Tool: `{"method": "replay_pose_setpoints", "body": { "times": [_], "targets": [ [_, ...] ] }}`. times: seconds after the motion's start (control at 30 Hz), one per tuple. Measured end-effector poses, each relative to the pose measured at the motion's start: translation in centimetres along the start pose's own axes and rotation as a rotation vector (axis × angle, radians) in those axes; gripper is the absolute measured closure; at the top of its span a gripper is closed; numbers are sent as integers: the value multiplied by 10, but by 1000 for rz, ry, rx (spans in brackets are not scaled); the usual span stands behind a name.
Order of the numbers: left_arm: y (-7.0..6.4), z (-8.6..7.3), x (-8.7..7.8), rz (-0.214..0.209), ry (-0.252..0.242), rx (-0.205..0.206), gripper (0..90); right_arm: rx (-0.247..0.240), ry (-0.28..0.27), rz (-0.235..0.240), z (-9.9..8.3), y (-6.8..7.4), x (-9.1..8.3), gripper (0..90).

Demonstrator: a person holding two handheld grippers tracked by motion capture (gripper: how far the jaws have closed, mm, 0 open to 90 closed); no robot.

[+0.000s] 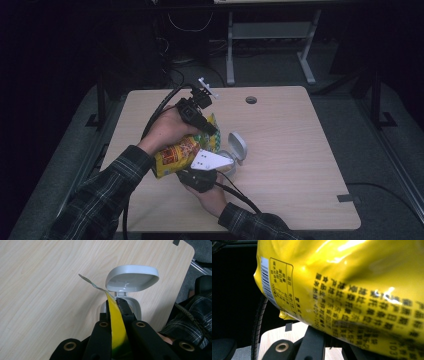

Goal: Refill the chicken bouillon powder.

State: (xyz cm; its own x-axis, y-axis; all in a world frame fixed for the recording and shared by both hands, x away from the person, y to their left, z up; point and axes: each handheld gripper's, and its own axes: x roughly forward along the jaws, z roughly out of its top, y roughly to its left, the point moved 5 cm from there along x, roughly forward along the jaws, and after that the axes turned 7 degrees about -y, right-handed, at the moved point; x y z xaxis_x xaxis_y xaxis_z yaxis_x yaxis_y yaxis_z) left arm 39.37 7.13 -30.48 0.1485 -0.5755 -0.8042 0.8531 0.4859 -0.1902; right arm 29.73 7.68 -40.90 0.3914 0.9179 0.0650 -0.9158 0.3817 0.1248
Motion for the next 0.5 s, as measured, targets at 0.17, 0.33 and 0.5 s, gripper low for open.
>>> {"method": "replay_pose_setpoints", "body": {
  "times": [0.17, 0.33, 0.5],
  "targets": [
    [0, 0, 0, -1, 4, 4, 899, -1, -2, -1, 0, 0, 0, 898],
    [-1, 0, 0, -2, 8, 5, 900, 1, -3, -1, 1, 0, 0, 899],
    [-1, 0, 1, 0, 13, 7, 900, 7, -4, 1, 1, 0, 0, 898]
  ]
}}
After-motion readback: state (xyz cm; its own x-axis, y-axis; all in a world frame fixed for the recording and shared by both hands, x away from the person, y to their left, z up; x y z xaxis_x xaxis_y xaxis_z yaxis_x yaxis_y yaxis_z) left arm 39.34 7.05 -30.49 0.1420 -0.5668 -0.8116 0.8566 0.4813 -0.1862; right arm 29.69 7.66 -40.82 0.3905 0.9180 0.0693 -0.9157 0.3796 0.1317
